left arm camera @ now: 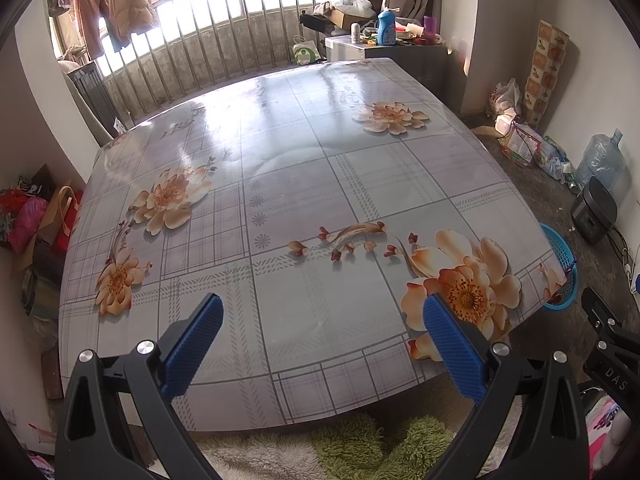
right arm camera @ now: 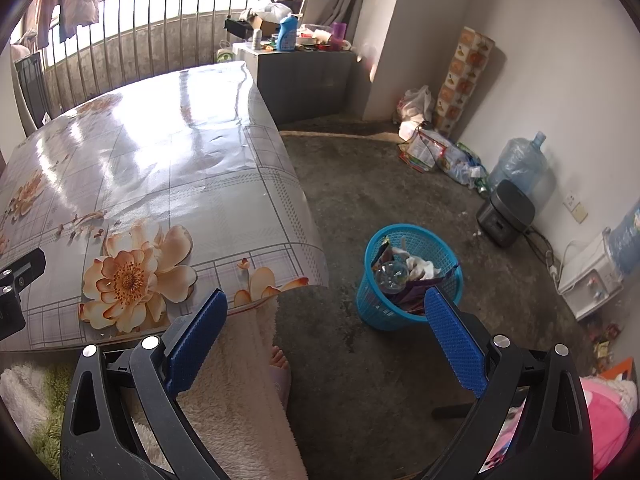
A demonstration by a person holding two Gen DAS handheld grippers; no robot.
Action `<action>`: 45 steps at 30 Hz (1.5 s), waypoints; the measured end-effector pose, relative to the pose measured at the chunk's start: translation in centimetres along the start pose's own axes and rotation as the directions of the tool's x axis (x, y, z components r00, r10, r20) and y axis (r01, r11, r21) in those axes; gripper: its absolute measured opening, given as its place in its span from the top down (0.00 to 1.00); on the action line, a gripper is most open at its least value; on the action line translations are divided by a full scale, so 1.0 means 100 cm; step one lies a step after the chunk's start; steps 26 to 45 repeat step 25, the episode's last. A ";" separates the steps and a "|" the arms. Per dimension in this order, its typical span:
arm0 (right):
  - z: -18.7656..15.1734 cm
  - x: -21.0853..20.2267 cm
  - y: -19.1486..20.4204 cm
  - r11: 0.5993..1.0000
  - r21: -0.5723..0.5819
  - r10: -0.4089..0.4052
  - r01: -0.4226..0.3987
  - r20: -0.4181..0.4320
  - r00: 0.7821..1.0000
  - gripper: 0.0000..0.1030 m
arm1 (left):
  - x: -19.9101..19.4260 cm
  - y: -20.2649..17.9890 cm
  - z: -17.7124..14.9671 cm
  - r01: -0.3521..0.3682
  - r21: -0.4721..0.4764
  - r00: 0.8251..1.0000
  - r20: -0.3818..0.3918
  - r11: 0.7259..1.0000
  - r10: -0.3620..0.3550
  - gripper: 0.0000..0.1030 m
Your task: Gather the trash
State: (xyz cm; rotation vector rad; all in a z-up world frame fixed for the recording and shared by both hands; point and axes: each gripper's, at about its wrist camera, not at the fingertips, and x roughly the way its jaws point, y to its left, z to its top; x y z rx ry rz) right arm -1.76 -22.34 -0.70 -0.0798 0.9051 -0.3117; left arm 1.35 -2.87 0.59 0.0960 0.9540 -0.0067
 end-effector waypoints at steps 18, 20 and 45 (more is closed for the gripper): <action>-0.001 0.000 0.001 1.000 0.002 0.000 0.000 0.001 1.000 0.08 | -0.001 -0.001 0.000 -0.001 0.000 1.000 0.000 1.000 0.001 0.05; -0.002 -0.001 0.001 1.000 0.002 0.000 0.000 0.001 1.000 0.08 | -0.001 -0.001 0.000 -0.001 0.001 1.000 -0.001 1.000 0.001 0.05; -0.001 -0.002 0.002 1.000 0.003 0.000 0.000 0.002 1.000 0.08 | -0.001 -0.001 0.000 -0.002 0.001 1.000 0.001 1.000 0.002 0.05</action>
